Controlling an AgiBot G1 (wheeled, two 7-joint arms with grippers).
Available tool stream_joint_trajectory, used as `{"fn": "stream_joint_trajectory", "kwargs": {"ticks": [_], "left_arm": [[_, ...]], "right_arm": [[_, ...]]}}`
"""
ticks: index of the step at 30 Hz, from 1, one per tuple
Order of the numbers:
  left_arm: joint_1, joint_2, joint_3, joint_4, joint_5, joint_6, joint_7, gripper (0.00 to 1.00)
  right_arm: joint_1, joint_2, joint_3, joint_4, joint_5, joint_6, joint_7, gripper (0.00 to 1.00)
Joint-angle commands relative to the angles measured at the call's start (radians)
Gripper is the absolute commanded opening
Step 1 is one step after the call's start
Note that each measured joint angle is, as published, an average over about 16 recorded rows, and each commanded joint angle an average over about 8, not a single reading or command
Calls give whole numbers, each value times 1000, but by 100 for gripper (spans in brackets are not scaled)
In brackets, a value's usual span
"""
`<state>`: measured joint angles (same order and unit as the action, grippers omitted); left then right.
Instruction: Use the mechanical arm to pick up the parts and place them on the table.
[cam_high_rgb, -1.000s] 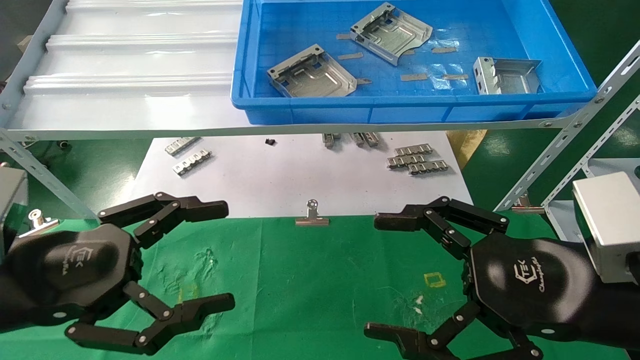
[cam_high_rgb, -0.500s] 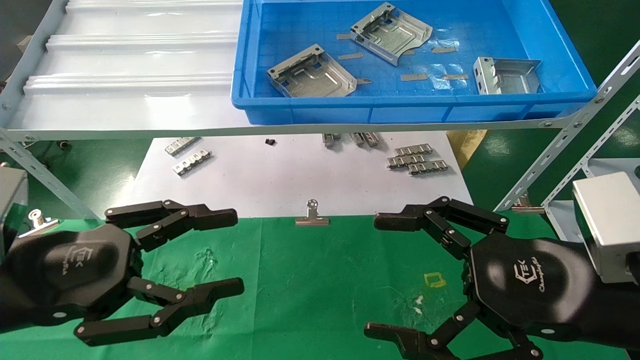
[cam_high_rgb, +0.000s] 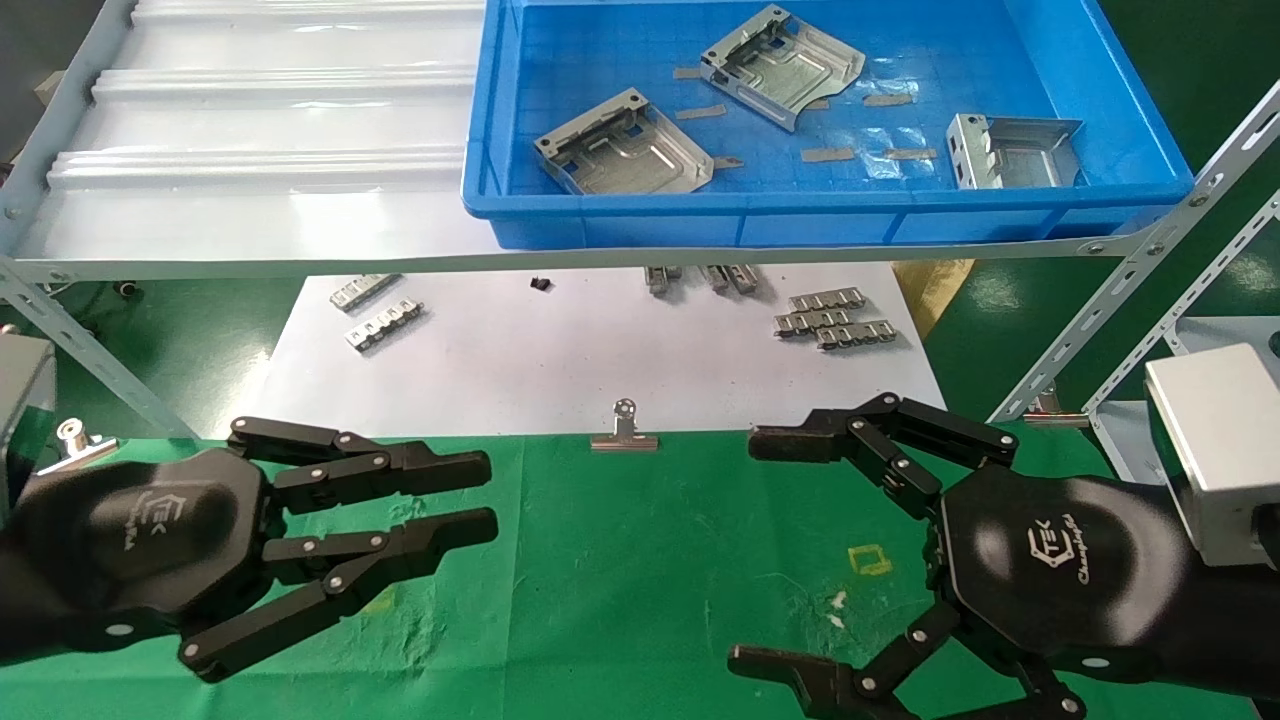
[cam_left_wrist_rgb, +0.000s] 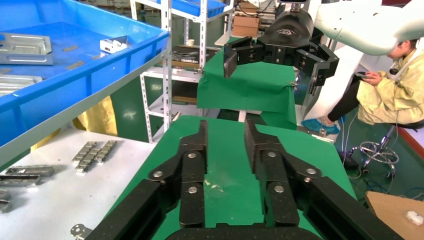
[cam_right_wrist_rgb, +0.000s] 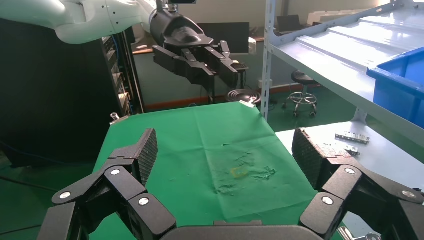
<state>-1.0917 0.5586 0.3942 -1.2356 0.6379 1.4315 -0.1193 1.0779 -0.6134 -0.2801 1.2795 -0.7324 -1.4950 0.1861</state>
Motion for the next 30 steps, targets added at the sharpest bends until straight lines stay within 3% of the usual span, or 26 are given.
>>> {"fn": "stream_joint_trajectory", "kwargs": {"ticks": [1, 12, 17, 23, 24, 27, 30], "left_arm": [[0, 0, 0, 0, 0, 0, 0, 0], [0, 0, 0, 0, 0, 0, 0, 0], [0, 0, 0, 0, 0, 0, 0, 0], [0, 0, 0, 0, 0, 0, 0, 0], [0, 0, 0, 0, 0, 0, 0, 7], [0, 0, 0, 0, 0, 0, 0, 45], [0, 0, 0, 0, 0, 0, 0, 82]], "right_arm": [[0, 0, 0, 0, 0, 0, 0, 100], [46, -14, -1, -6, -26, 30, 2, 100], [191, -99, -26, -86, -128, 145, 13, 100], [409, -264, -95, -315, -314, 332, 13, 100], [446, -293, -109, -361, -345, 359, 12, 100], [552, -378, -154, -506, -436, 428, 5, 96], [648, -458, -202, -658, -520, 479, -3, 59]]}}
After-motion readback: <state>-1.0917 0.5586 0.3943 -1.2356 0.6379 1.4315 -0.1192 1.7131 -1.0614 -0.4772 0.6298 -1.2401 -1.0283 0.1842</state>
